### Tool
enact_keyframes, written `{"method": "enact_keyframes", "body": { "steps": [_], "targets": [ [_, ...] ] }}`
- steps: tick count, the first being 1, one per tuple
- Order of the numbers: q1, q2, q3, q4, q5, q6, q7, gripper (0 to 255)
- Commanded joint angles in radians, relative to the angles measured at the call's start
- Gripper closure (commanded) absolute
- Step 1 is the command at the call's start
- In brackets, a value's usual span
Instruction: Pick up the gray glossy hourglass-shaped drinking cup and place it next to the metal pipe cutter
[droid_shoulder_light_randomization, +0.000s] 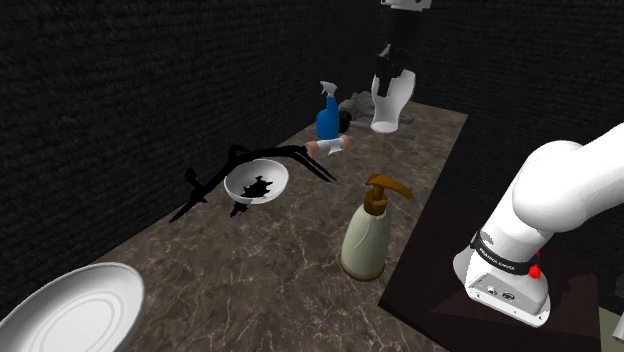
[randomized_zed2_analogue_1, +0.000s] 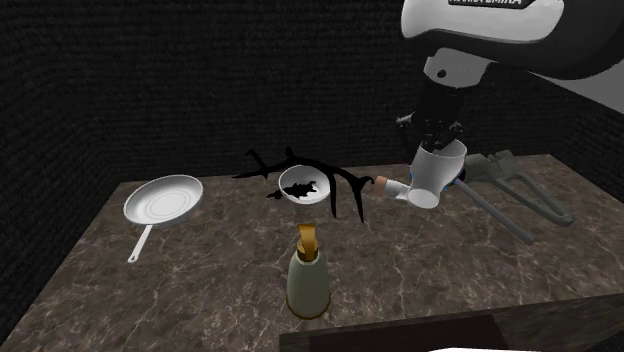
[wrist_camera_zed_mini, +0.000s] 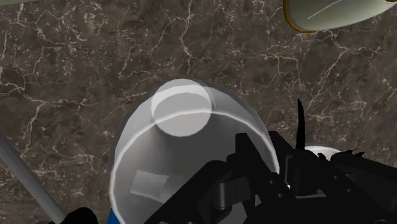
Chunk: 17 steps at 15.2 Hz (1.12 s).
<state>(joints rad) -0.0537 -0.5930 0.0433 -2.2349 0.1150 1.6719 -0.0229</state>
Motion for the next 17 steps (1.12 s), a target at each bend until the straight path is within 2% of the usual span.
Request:
{"method": "enact_keyframes", "body": {
  "steps": [1,9,17],
  "targets": [
    [-0.017,0.000,-0.041,0.001,-0.022,-0.005,-0.051,255],
    [-0.082,0.034,-0.201,0.038,-0.103,-0.022,-0.245,255],
    [-0.133,0.138,-0.361,0.144,-0.158,-0.028,-0.443,255]
  ]
}}
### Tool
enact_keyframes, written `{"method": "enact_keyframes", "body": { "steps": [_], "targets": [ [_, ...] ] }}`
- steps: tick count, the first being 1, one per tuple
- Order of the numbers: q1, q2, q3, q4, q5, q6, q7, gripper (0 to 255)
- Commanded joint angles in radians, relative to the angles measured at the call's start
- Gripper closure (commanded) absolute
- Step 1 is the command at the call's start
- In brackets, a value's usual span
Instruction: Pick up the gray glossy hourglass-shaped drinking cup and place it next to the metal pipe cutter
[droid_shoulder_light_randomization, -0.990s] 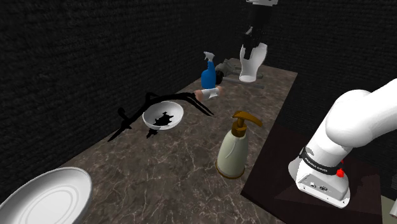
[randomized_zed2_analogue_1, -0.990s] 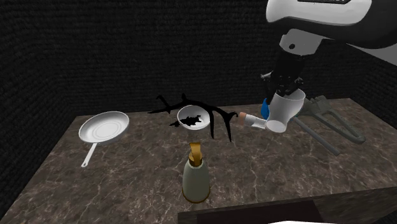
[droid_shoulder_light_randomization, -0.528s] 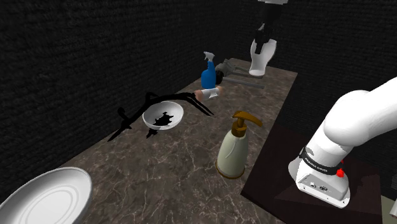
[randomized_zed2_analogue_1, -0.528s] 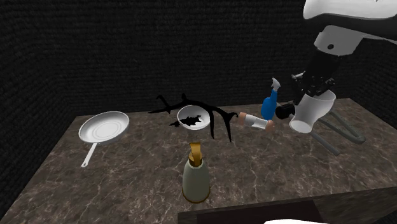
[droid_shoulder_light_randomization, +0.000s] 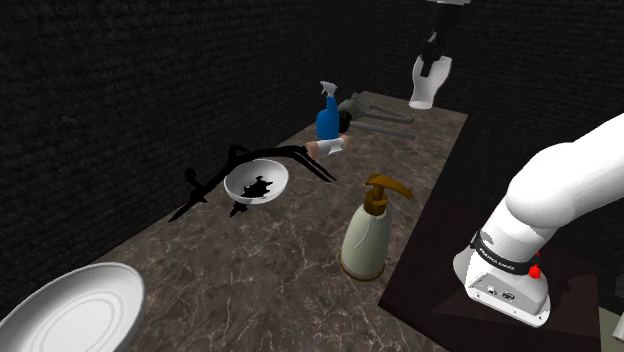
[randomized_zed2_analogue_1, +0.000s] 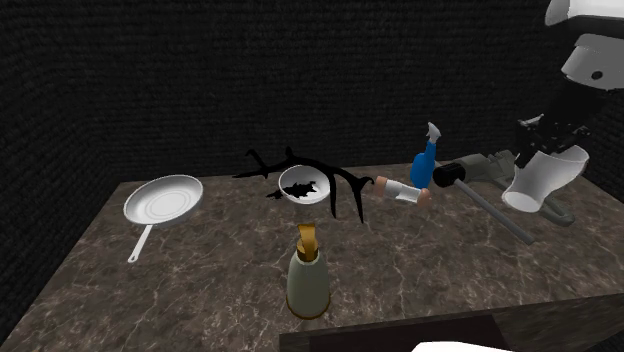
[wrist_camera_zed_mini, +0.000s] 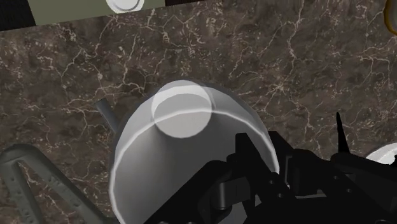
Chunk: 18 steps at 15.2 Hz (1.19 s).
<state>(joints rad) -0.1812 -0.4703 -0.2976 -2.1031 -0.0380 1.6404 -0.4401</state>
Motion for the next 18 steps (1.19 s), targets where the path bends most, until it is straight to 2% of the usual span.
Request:
{"method": "enact_keyframes", "body": {
  "steps": [1,6,10,15,18],
  "targets": [
    [-0.011,0.034,-0.040,0.030,-0.009,0.003,-0.052,255],
    [-0.033,0.141,-0.142,0.138,-0.009,-0.003,-0.184,255],
    [-0.052,0.250,-0.225,0.246,0.016,-0.013,-0.298,255],
    [-0.092,0.421,-0.325,0.414,0.090,-0.041,-0.454,255],
    [-0.139,0.545,-0.375,0.537,0.161,-0.074,-0.552,255]
  ]
}}
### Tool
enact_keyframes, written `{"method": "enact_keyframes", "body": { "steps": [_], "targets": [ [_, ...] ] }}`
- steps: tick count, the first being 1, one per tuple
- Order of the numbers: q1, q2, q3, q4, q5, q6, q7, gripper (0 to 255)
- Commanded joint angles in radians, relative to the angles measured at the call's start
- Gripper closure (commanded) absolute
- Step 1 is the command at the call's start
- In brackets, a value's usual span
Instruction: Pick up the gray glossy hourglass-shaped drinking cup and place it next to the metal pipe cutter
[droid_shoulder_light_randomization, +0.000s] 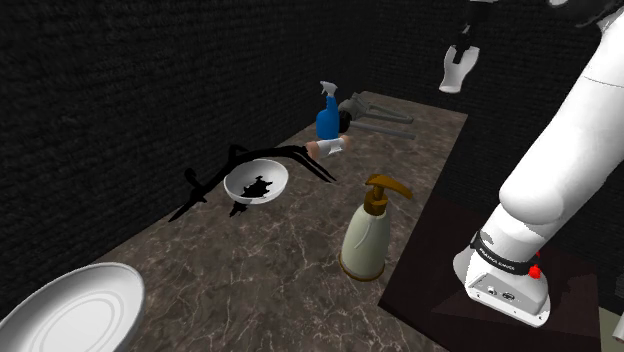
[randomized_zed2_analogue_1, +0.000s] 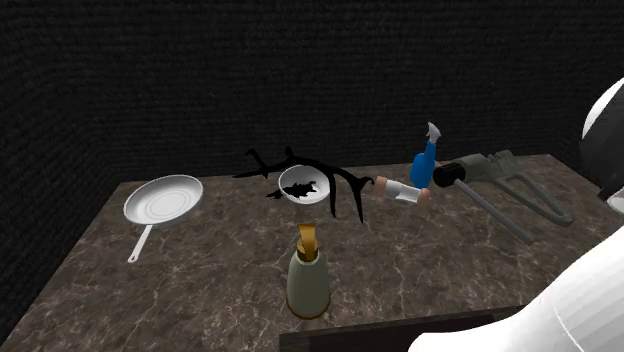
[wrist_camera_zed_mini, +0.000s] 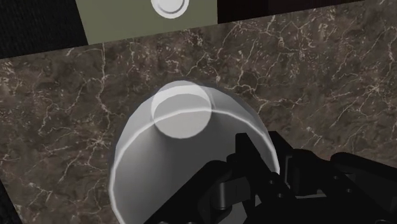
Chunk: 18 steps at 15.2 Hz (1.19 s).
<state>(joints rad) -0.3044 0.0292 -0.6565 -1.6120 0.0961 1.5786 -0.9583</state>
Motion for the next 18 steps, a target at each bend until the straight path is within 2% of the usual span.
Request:
{"method": "enact_keyframes", "body": {
  "steps": [1,3,7,18],
  "targets": [
    [-0.037,0.091,-0.029,0.092,0.054,-0.026,-0.066,255],
    [-0.090,0.184,-0.048,0.193,0.112,-0.060,-0.127,255],
    [-0.231,0.371,-0.053,0.425,0.226,-0.149,-0.218,255],
    [-0.178,0.328,-0.053,0.213,0.199,0.022,-0.226,255]
  ]
}}
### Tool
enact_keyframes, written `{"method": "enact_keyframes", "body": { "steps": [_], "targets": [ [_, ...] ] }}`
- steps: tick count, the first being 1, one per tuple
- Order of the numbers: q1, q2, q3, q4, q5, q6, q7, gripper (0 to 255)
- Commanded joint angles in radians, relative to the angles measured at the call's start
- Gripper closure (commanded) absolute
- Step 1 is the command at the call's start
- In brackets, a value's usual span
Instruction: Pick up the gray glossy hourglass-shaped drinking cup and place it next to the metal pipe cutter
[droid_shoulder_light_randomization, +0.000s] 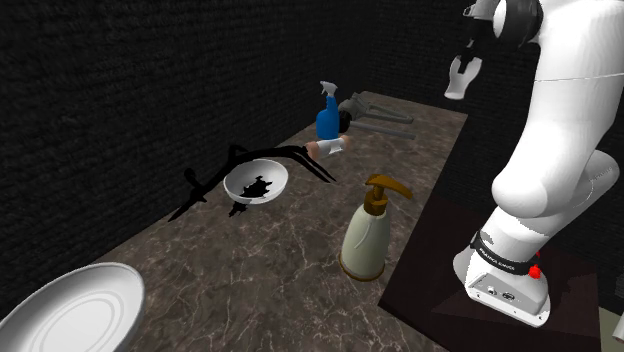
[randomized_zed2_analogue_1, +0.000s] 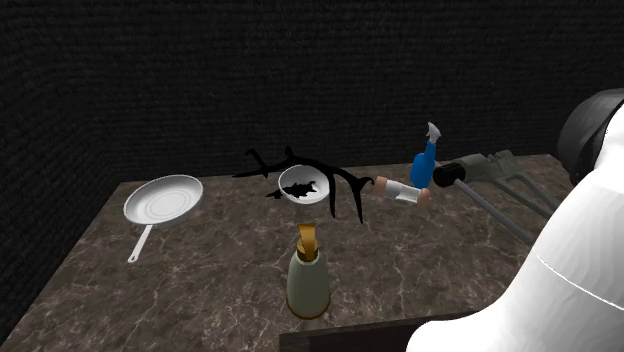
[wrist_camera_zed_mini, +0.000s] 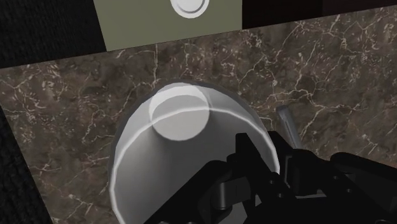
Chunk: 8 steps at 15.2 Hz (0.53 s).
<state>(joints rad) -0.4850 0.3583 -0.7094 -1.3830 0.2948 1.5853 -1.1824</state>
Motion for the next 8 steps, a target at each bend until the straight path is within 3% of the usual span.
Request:
{"method": "enact_keyframes", "body": {
  "steps": [1,8],
  "targets": [
    [0.006,-0.003,0.001,-0.032,-0.001,0.030,-0.003,255],
    [0.021,-0.005,0.004,-0.131,0.000,0.125,-0.013,255]
  ]
}}
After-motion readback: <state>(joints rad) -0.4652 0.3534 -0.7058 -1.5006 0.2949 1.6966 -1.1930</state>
